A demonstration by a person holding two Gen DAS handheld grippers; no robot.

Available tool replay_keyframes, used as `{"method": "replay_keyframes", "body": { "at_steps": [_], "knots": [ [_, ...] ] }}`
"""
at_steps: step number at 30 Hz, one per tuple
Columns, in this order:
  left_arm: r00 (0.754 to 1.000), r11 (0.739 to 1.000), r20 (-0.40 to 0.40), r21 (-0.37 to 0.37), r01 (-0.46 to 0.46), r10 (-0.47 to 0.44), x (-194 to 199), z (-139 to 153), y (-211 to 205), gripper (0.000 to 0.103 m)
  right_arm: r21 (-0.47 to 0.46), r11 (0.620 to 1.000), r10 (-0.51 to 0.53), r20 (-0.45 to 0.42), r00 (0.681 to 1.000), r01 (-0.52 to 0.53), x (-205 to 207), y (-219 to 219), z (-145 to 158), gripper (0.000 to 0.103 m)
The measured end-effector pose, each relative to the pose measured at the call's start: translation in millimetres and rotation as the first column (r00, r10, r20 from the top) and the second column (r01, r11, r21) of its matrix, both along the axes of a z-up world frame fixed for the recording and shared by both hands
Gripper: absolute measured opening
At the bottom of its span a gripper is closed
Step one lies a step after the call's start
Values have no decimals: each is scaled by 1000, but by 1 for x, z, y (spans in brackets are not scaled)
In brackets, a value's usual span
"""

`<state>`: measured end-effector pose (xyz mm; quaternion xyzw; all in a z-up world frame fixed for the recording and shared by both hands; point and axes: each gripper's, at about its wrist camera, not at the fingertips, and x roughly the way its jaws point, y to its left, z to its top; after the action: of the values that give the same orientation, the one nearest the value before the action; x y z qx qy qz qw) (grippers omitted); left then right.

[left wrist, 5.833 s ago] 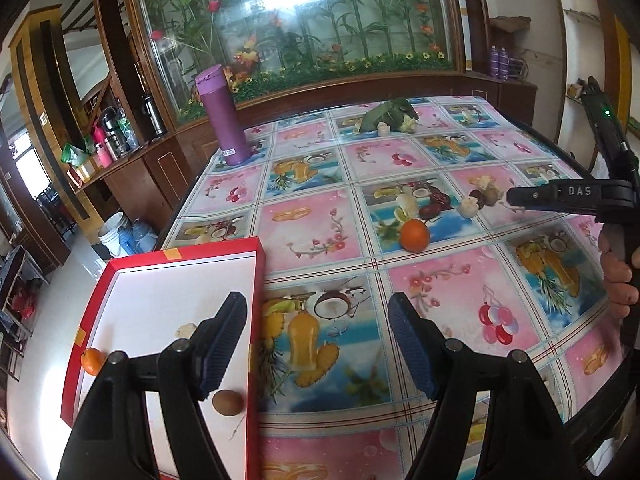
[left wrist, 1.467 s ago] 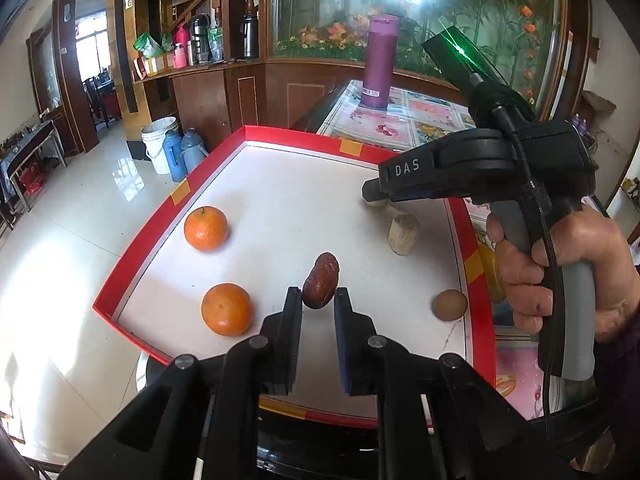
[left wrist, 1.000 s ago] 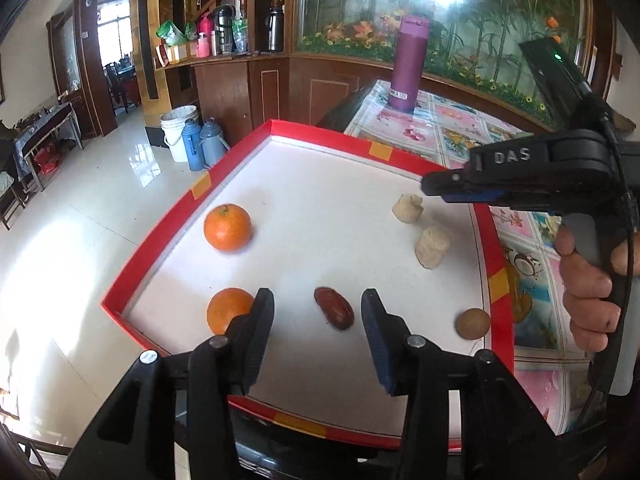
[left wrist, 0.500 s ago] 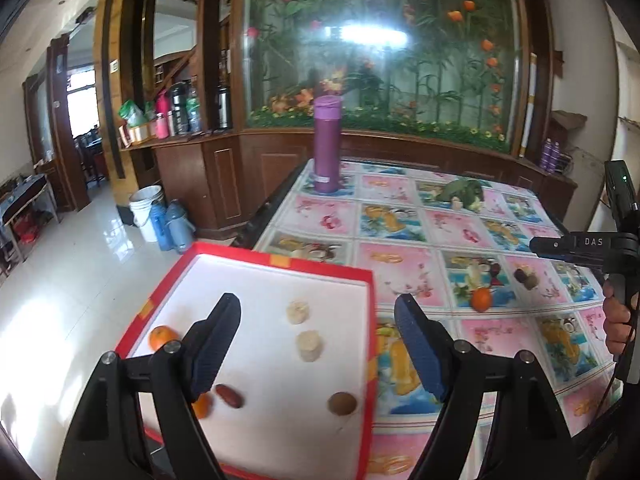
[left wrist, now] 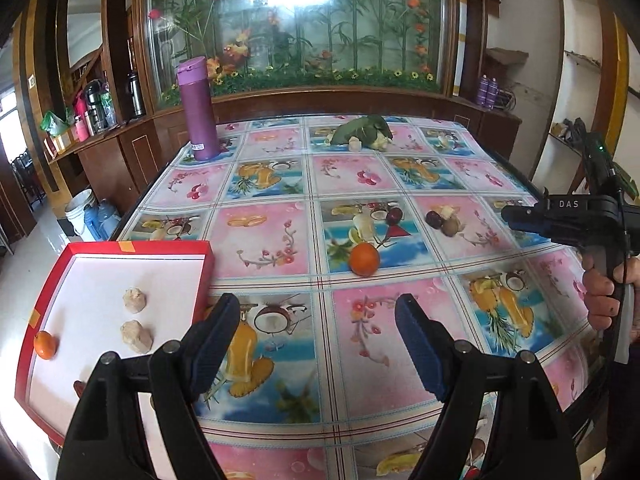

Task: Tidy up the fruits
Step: 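Reach the left gripper toward a kiwi while the right gripper grasps a white cube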

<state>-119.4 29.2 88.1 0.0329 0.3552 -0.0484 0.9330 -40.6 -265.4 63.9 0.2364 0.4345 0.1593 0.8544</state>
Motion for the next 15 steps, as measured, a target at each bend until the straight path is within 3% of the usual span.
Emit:
{"method": "replay_keyframes", "body": {
  "at_steps": [6,15],
  "knots": [
    [1000,999,21,49,-9,7,13,9,-5,80,-20,1000,-9,-38,999,8,25,7,-25,27],
    [999,998,-24,53,30,-28,24,-3,-17,80,-11,1000,-12,-61,998,11,55,18,-40,27]
  ]
}}
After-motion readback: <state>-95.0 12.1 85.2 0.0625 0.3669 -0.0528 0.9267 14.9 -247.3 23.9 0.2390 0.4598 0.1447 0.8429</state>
